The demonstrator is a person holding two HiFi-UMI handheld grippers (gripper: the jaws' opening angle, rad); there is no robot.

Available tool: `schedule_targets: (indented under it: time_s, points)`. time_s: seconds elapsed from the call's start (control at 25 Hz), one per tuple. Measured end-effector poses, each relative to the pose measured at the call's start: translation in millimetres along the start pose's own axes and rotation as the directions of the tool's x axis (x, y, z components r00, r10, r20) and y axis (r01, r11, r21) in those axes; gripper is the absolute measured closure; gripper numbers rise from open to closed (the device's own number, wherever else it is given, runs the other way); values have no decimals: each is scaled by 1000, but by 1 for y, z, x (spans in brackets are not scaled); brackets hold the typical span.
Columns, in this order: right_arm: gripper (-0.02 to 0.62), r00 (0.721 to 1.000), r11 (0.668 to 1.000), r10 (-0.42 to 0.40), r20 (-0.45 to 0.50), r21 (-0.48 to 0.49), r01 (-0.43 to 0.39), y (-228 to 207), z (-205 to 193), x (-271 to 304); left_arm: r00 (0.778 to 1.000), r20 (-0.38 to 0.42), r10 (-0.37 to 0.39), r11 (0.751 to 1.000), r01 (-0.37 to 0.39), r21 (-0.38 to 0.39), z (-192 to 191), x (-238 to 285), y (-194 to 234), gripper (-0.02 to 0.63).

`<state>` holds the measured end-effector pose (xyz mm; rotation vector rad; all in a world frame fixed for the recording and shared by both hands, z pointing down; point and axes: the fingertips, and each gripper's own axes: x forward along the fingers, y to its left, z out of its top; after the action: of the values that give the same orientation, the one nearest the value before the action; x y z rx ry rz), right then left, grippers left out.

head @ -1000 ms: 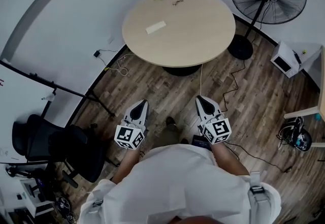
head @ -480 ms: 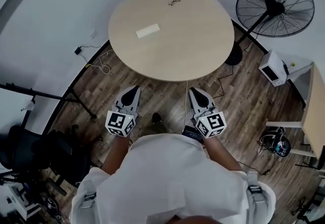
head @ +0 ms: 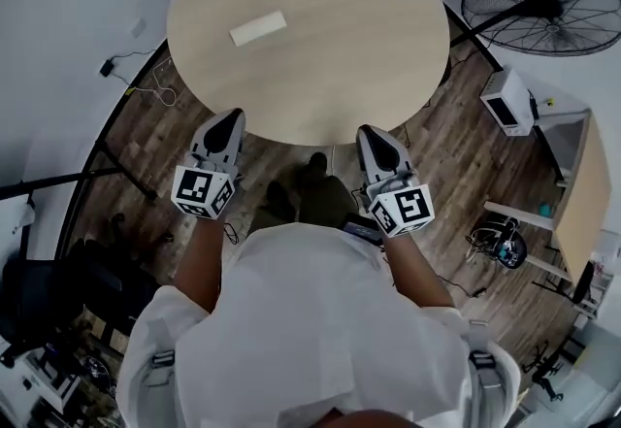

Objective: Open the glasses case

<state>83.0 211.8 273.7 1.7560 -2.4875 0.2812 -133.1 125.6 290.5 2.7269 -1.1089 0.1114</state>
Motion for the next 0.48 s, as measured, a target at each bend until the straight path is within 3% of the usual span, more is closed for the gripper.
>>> schedule_targets:
  time_s: [0.24, 0.48]
  points:
    - [568, 998, 998, 63, -22, 27, -63, -67, -14, 68, 998, -43, 37, 999, -36, 38, -1, 76, 16, 591]
    - [568, 979, 980, 197, -45, -18, -198, -124, -15, 158, 995, -68, 68, 997, -67, 27, -11, 152, 47, 582]
